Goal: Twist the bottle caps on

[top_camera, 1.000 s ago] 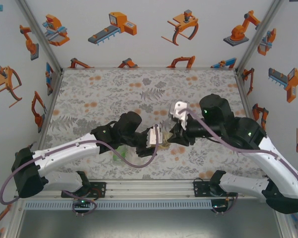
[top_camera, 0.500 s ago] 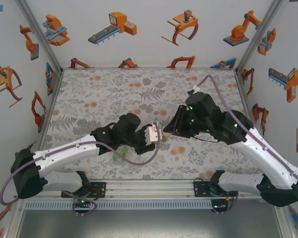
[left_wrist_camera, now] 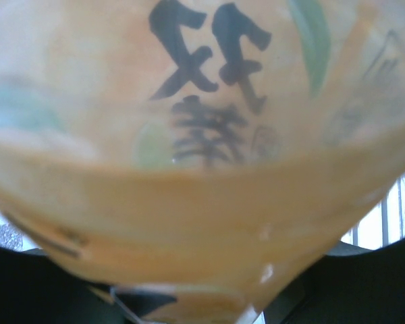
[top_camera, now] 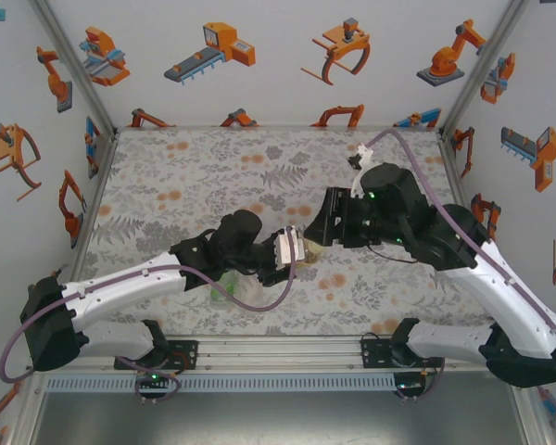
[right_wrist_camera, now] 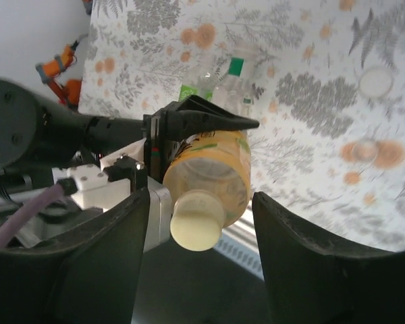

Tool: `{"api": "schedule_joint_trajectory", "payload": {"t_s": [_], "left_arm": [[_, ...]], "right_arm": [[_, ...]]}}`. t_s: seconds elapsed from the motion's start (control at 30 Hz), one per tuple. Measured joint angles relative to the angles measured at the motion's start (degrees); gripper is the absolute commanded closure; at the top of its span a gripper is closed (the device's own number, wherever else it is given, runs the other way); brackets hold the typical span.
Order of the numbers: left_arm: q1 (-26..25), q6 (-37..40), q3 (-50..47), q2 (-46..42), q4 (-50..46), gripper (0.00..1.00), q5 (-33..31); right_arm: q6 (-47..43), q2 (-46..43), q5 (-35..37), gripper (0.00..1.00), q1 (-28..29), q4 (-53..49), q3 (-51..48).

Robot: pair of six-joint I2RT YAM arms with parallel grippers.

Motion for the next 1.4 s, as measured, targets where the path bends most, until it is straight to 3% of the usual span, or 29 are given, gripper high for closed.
{"api": "schedule_joint_trajectory", "payload": {"t_s": [0.37, 0.57, 0.67, 0.83, 1.4], "left_arm": [[-0.1, 1.5, 1.9, 0.0, -2.3, 1.00, 6.2], [-0.4, 2.7, 3.3, 0.2, -3.7, 1.00, 8.5], [-0.5, 2.9, 3.7, 0.9, -4.2, 1.00, 9.4], [-0.8, 2.9, 3.8, 1.9, -4.8, 1.00, 9.6], [-0.7, 4.0, 4.1, 2.0, -5.8, 1.00, 9.7]], "right_arm": [[-46.8, -4.8, -16.2, 0.41, 0.0, 0.6, -0.2], [-62.4, -4.6, -23.4, 0.47, 0.0, -0.8, -2.0], [-65.8, -4.1, -25.2, 0.54, 0.0, -0.9, -2.0], [-67.9, -2.9, -27.3, 0.58, 0.0, -1.0, -2.0], [-68.3, -3.0, -27.6, 0.58, 0.0, -2.8, -1.5]]}}
